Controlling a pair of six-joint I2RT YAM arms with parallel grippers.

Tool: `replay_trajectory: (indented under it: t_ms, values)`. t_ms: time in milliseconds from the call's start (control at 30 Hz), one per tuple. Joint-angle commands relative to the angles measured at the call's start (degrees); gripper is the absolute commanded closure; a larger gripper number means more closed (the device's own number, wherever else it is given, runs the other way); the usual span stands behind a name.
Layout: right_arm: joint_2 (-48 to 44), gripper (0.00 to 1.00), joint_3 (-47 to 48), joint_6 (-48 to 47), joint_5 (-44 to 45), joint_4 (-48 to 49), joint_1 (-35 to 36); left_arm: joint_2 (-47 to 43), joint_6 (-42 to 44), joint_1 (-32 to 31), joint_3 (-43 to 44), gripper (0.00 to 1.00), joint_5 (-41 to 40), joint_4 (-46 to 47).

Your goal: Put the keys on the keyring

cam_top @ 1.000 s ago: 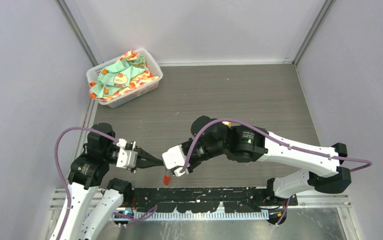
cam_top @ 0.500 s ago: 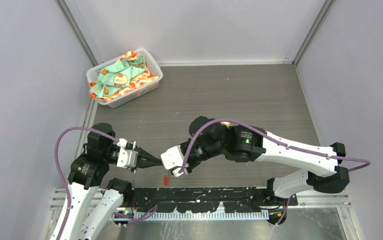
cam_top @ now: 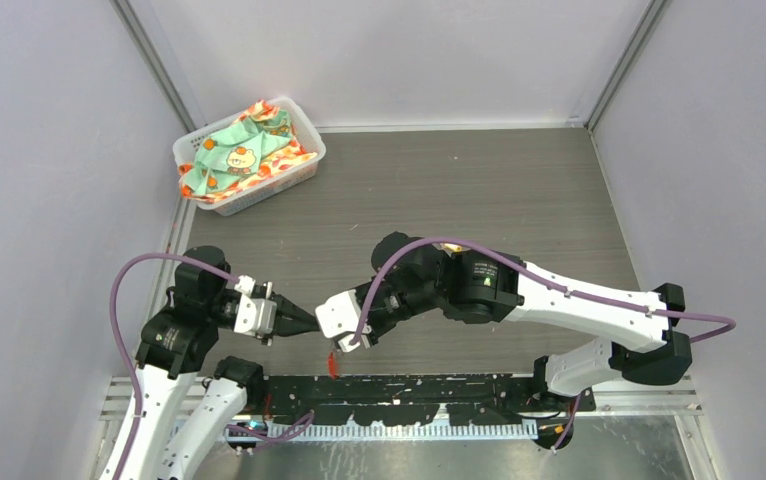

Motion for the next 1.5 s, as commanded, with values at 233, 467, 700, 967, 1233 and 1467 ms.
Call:
replay_trajectory:
  t_ms: [233,467,700,967,1233,1467]
  values:
    - [-1.3,0.99,1.5,-0.4,-0.5,1.4,-0.2,0.2,-0.1,-0.1,1.3,1.00,0.8,0.7]
    - [-2.3,0.99,0.5,-0.2,-1.1,0.8,-0.2,0.4,-1.2,-0.1,1.5,1.00,0.1,0.7]
    - [-2.4,0.99,0.8,-0.4,-1.7,-1.6,-0.2,0.5,-1.6,-0.1,1.5,1.00,-0.1,0.7]
    - [-2.6,0.99,0.6,-0.8,-1.9,-2.5,-0.1,0.6,-2.1,-0.1,1.5,1.00,-0.4,1.4]
    - [-3.3,0.99,-0.7,-0.9,-1.2,-2.5,-0.1,0.5,-4.4,-0.1,1.3,1.00,-0.7,3.6]
    - [-4.0,0.99,-2.1,-1.3,-0.2,-2.5,-0.1,-0.2,-15.5,-0.1,-0.7,1.00,-0.8,13.4]
